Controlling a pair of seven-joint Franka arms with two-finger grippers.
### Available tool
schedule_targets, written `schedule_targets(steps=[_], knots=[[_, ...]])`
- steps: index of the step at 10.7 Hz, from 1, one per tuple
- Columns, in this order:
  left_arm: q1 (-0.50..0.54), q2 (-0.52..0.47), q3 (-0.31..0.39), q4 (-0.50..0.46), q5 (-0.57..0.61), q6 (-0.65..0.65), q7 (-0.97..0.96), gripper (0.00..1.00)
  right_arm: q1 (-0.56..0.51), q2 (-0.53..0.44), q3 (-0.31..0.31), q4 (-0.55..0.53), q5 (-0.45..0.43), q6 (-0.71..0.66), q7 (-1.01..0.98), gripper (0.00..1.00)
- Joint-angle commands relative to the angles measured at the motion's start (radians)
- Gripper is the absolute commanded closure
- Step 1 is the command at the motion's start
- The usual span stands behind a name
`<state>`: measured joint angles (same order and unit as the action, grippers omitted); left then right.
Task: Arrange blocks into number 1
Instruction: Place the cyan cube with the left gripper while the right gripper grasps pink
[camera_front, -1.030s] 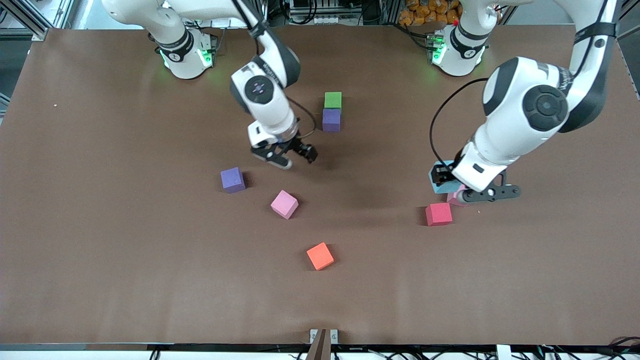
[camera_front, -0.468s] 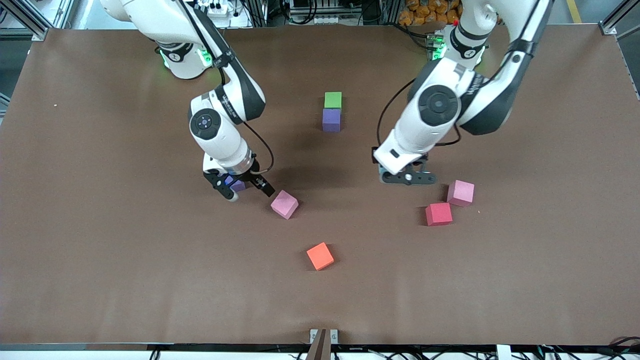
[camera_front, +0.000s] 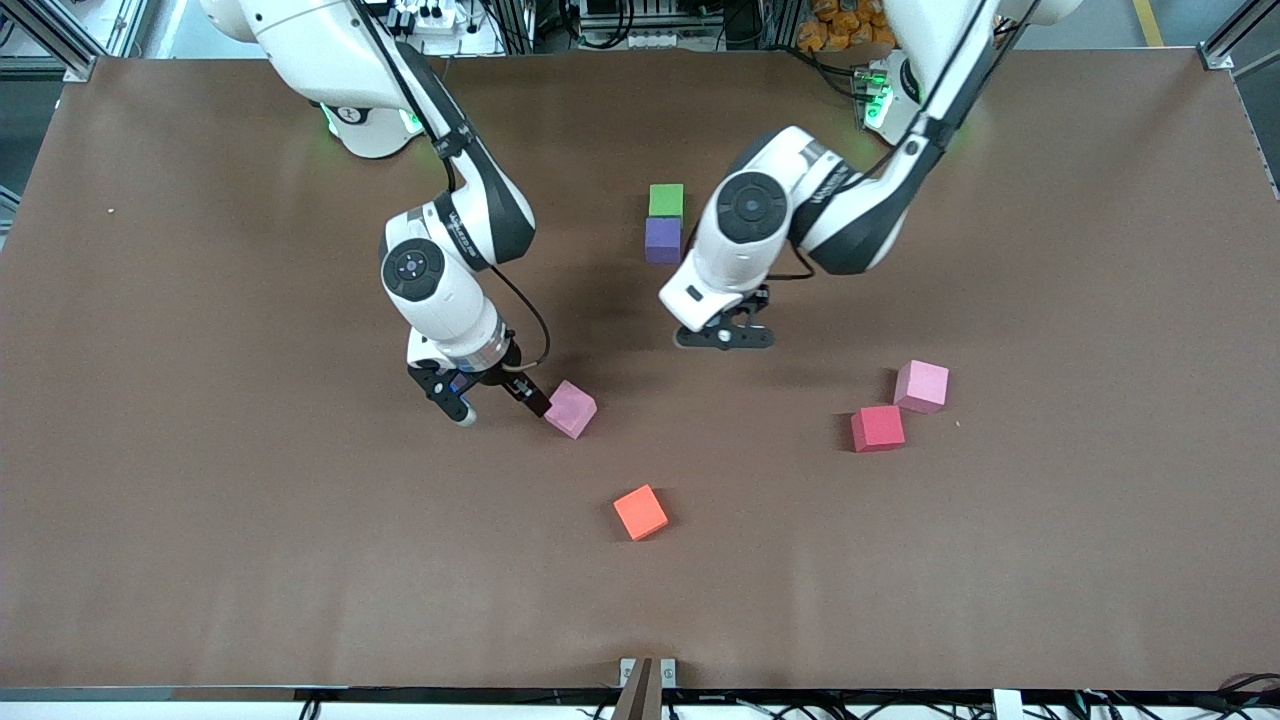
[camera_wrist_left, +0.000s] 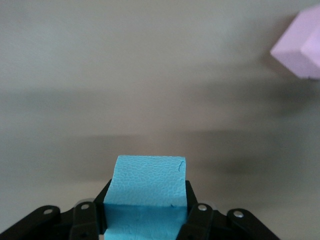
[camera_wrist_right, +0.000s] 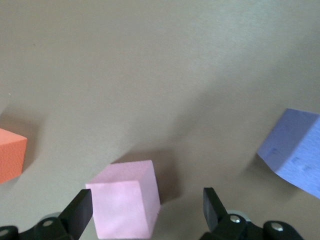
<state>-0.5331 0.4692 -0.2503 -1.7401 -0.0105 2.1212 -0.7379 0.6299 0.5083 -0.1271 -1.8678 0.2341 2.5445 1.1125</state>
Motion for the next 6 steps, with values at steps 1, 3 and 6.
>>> schedule_targets(steps=[1,3,6], knots=[[-0.048,0.074,0.006,0.034,0.023,0.04,-0.079,1.0,-0.015,0.045,0.009,0.055,-0.004,0.003,0.012,0.02],[-0.083,0.113,0.003,0.031,0.024,0.062,-0.158,1.0,-0.013,0.071,0.009,0.053,-0.002,0.049,0.013,0.02],[-0.088,0.115,-0.02,-0.01,0.059,0.088,-0.17,1.0,-0.006,0.088,0.009,0.055,-0.002,0.054,0.01,0.02]])
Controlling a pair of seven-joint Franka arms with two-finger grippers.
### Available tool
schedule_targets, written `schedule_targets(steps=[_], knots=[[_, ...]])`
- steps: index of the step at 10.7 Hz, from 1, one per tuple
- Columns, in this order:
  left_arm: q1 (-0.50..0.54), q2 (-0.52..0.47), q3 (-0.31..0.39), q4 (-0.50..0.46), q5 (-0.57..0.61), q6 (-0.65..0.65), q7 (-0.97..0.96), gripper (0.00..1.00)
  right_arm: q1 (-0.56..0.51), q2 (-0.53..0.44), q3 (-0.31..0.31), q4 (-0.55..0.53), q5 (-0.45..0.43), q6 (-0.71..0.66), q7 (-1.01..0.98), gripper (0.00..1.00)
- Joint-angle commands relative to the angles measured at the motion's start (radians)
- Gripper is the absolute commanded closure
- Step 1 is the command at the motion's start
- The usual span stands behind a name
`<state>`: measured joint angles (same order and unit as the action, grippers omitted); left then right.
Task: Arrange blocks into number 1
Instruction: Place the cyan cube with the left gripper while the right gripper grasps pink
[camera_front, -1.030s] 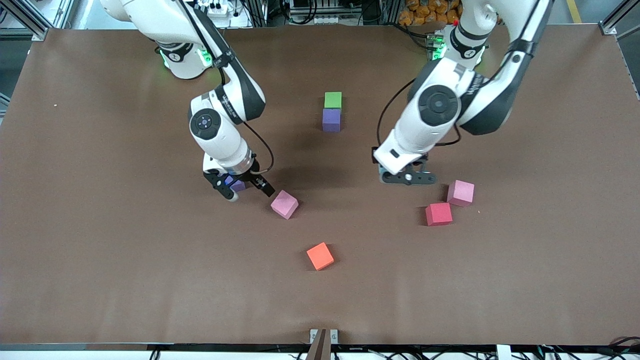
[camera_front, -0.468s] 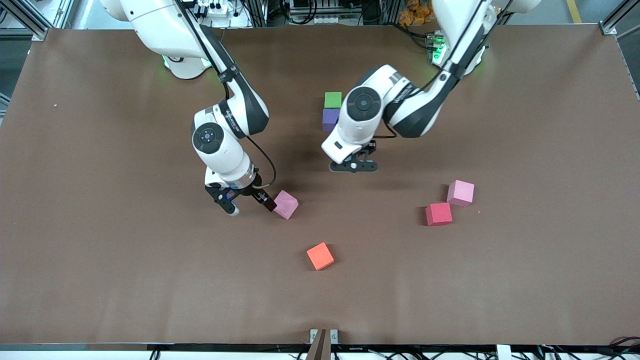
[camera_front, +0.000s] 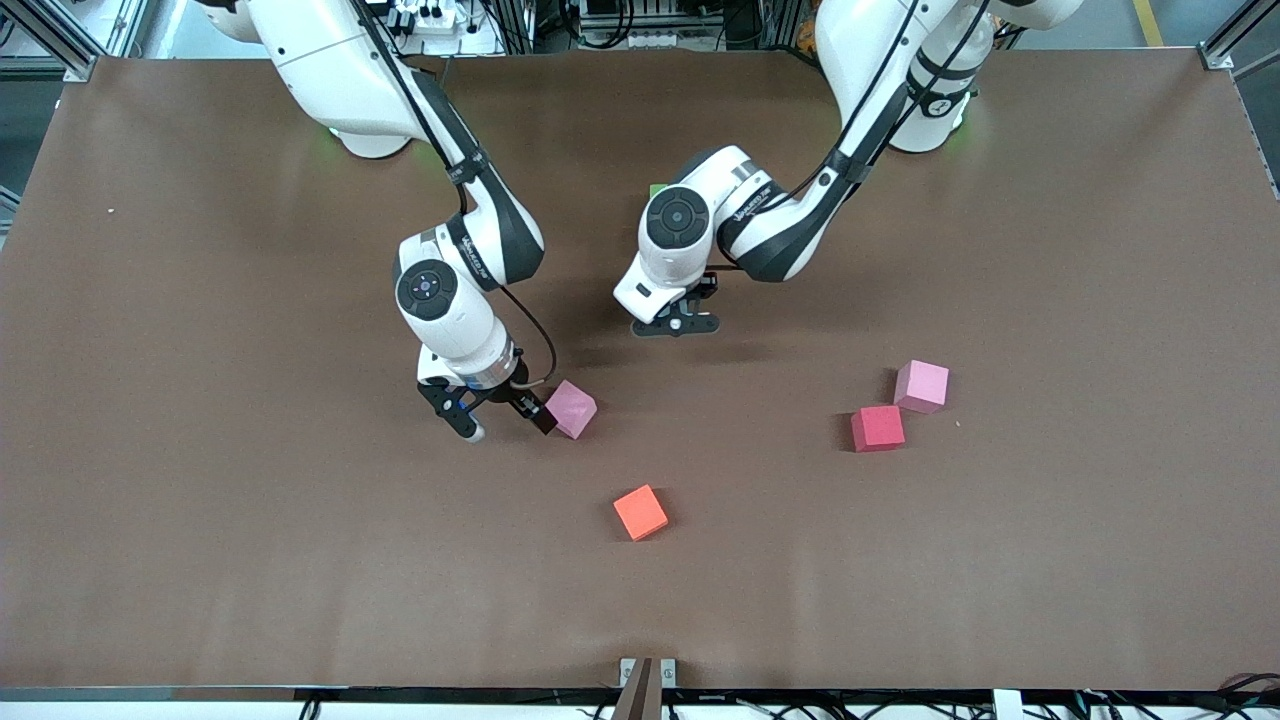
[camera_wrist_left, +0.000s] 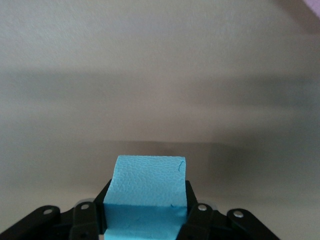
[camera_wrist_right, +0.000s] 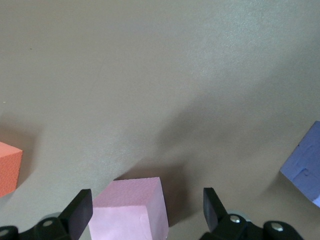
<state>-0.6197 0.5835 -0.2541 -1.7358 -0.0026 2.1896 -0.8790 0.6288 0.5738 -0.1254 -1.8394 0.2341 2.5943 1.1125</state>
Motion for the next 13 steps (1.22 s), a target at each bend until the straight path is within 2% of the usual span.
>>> schedule_targets(steps=[1,6,13], knots=[[0.005,-0.001,-0.04,-0.042,0.096,0.047,-0.032,1.0,0.0,0.034,0.007,0.034,-0.004,0.024,0.01,0.02],[-0.003,0.004,-0.062,-0.142,0.107,0.16,-0.048,1.0,0.02,0.089,0.007,0.104,-0.004,0.033,0.01,0.02],[0.0,-0.001,-0.097,-0.172,0.118,0.167,-0.061,1.0,0.035,0.109,0.007,0.12,-0.004,0.033,0.009,0.02]])
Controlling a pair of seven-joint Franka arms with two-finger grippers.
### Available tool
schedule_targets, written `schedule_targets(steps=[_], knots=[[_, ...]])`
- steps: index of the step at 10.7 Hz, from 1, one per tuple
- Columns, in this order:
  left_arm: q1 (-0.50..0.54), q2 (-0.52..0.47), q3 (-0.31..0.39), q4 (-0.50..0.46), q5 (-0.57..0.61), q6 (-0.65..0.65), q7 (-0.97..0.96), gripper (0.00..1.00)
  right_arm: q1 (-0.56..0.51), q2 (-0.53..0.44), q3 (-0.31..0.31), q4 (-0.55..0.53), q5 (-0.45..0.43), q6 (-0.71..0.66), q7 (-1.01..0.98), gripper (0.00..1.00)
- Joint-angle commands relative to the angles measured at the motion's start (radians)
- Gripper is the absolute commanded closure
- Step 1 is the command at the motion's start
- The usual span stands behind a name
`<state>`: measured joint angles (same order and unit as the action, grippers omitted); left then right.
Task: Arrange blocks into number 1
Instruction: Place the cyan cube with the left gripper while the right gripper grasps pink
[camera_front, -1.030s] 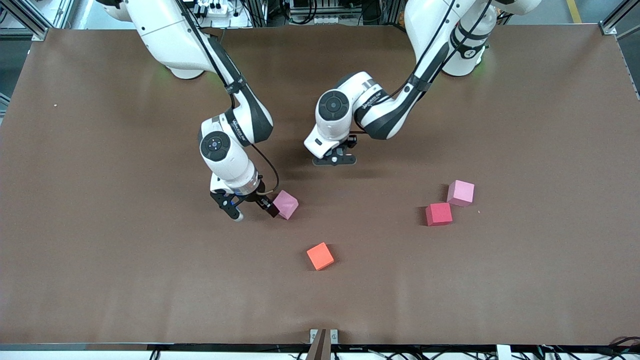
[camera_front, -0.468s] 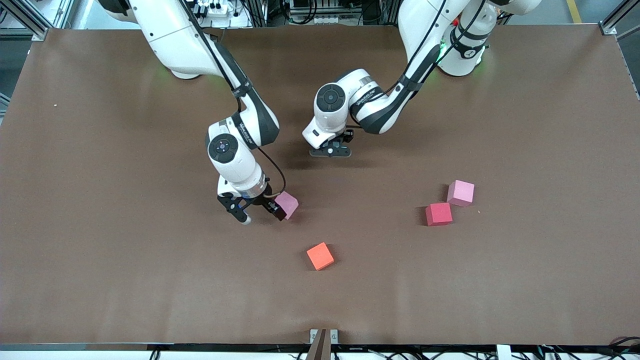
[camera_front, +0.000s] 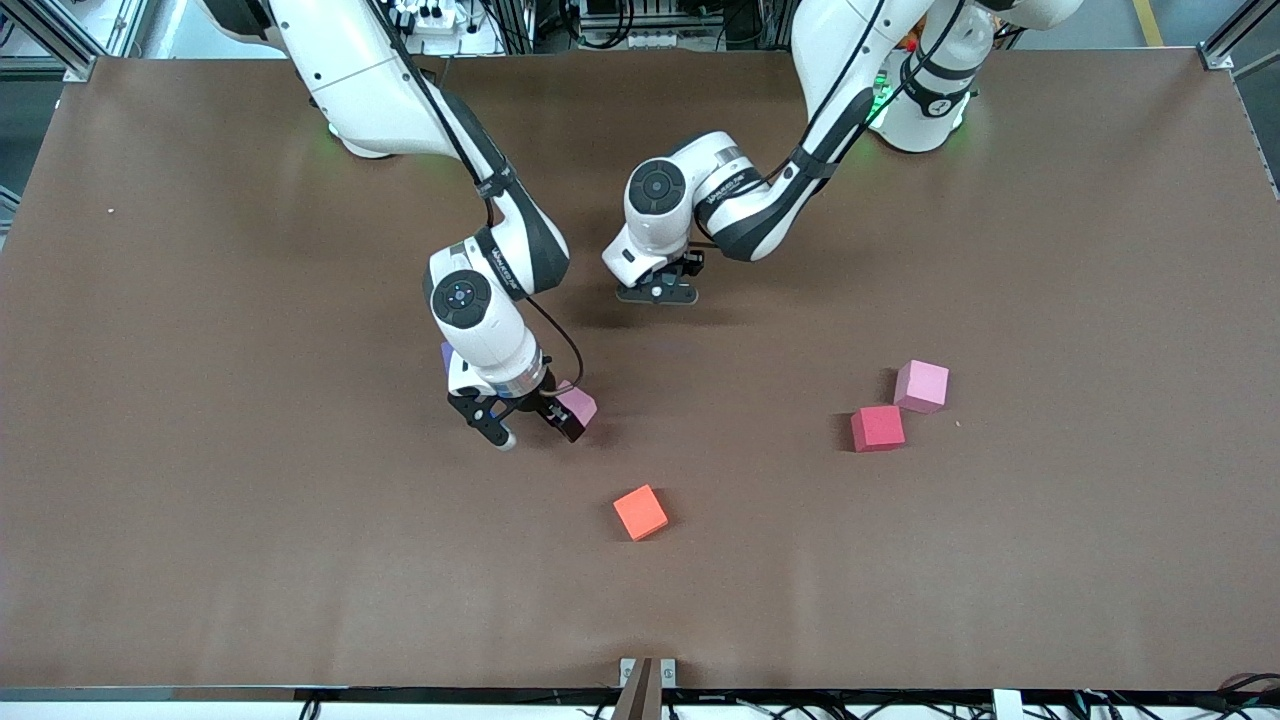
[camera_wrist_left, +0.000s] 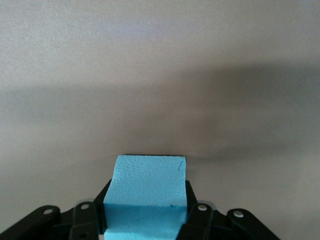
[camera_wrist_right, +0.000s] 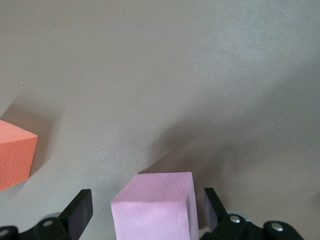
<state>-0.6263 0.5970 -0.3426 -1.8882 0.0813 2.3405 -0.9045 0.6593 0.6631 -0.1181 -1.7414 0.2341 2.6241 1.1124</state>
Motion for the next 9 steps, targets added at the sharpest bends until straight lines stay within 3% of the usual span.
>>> schedule_targets(steps=[1,2,7,9], knots=[[0.01,-0.009,-0.009,-0.02,0.034,0.016,-0.034,0.9,0.006,0.021,0.0,0.023,-0.004,0.004,0.01,0.02],[0.013,-0.005,-0.009,-0.02,0.034,0.016,-0.024,0.01,0.014,0.026,0.0,0.031,-0.004,0.004,0.011,0.02],[0.063,-0.083,-0.009,0.006,0.089,0.006,-0.025,0.0,0.031,0.036,0.0,0.034,-0.01,0.004,0.004,0.02],[0.187,-0.155,-0.038,0.004,0.089,0.003,-0.016,0.0,0.034,0.042,0.0,0.034,-0.009,0.004,-0.017,0.04]])
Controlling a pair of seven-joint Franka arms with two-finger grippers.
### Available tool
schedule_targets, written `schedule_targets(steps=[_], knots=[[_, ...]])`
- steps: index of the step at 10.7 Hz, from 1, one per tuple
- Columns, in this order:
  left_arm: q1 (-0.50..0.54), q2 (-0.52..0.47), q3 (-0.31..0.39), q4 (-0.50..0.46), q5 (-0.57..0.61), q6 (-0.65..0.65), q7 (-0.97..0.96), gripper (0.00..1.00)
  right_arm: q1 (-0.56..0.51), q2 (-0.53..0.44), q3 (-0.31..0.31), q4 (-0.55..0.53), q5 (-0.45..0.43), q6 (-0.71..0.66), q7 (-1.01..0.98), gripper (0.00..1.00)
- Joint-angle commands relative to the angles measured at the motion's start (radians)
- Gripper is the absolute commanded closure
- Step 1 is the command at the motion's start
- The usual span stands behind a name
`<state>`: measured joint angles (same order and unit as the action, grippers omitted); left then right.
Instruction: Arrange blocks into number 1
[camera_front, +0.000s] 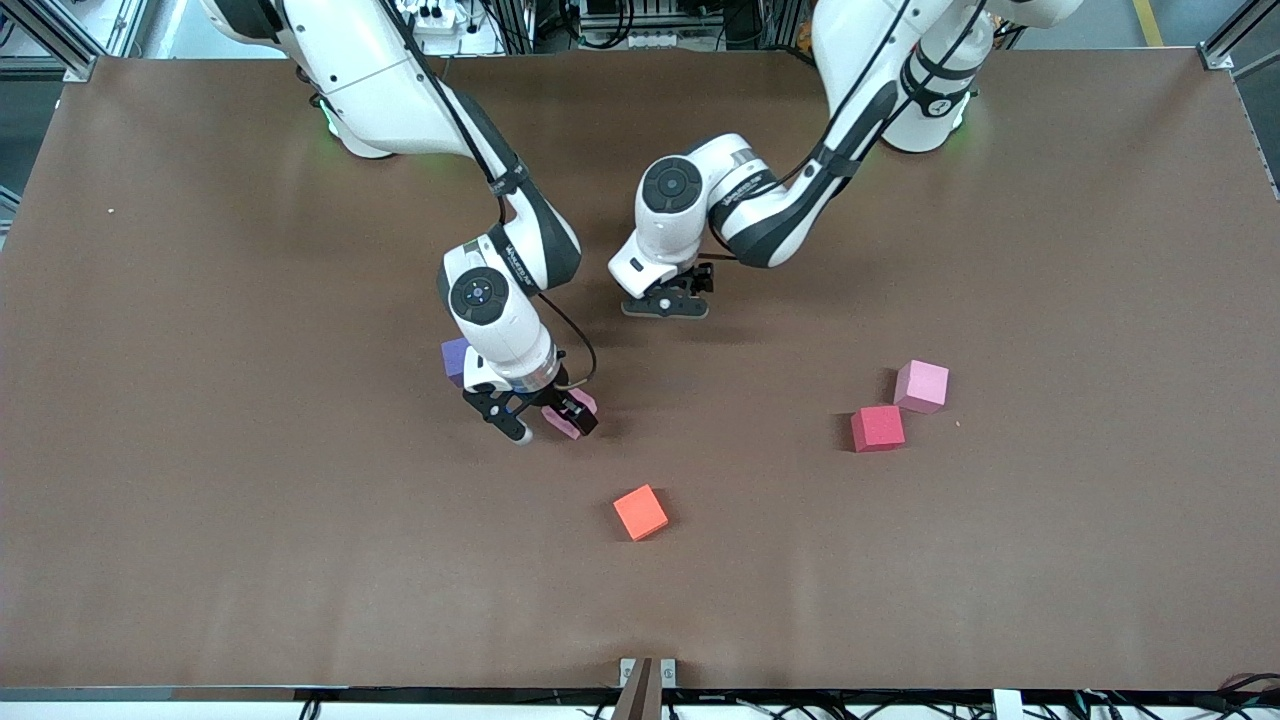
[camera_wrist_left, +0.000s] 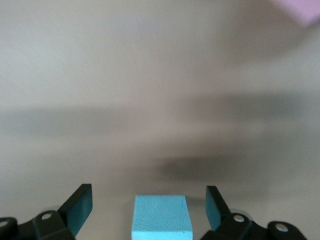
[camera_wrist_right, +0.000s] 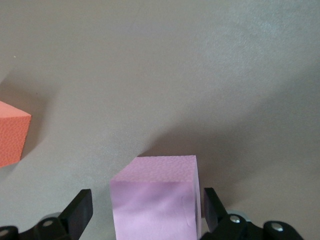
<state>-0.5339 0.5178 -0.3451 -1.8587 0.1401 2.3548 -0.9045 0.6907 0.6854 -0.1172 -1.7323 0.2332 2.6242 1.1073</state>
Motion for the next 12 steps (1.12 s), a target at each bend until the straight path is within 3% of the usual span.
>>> schedule_targets(steps=[1,3,4,7,8,12], knots=[[0.176,-0.109,-0.084,-0.025,0.03,-0.011,-0.017,0.0,0.007,0.026,-0.001,0.025,-0.008,0.004,-0.03,0.14],[0.244,-0.145,-0.083,-0.025,0.03,-0.011,-0.002,0.0,0.01,0.028,-0.001,0.023,-0.006,0.004,-0.056,0.46],[0.29,-0.156,-0.083,-0.025,0.03,-0.012,0.065,0.0,0.01,0.028,-0.001,0.023,-0.006,0.004,-0.061,0.54],[0.432,-0.189,-0.078,-0.021,0.029,-0.046,0.275,0.0,0.058,0.011,-0.002,0.026,-0.023,0.0,-0.075,0.54],[0.457,-0.19,-0.045,-0.016,0.027,-0.048,0.309,0.0,0.093,-0.001,-0.004,0.026,-0.049,-0.003,-0.127,0.51],[0.468,-0.176,0.067,-0.014,0.015,-0.048,0.387,0.0,0.193,-0.037,-0.005,0.022,-0.068,-0.038,-0.326,0.51]])
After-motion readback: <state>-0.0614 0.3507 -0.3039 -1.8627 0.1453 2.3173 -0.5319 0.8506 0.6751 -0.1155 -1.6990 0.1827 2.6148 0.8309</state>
